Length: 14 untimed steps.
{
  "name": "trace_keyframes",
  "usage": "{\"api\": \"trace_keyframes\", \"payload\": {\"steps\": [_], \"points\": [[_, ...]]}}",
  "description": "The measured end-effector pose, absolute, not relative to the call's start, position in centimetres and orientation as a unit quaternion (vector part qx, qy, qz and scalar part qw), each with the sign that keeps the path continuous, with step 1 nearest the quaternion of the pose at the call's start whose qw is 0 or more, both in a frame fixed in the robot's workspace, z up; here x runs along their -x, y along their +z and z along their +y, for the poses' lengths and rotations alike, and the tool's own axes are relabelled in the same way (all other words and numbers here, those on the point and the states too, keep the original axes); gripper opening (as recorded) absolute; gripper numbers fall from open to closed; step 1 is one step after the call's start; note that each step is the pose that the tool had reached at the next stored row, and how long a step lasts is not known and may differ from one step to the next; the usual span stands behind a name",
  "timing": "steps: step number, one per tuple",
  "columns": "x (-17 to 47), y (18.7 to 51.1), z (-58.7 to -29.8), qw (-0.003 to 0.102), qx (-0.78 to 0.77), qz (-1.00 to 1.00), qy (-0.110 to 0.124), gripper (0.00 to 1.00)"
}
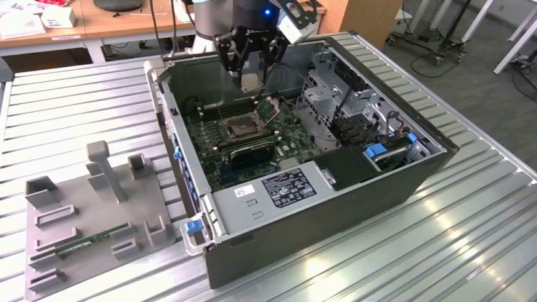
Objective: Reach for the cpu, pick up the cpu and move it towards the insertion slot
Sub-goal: 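Pick up the cpu and move it towards the insertion slot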
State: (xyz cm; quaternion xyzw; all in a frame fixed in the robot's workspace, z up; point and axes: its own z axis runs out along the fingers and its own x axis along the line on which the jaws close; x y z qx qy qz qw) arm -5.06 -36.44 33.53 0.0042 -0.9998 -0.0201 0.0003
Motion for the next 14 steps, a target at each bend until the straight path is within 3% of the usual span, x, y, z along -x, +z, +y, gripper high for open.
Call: {"api": "trace_keyframes", "payload": {"steps": [14], "points": [[5.0, 31.3, -34.4, 0.0, 0.004, -1.0, -0.02, 0.54]]}}
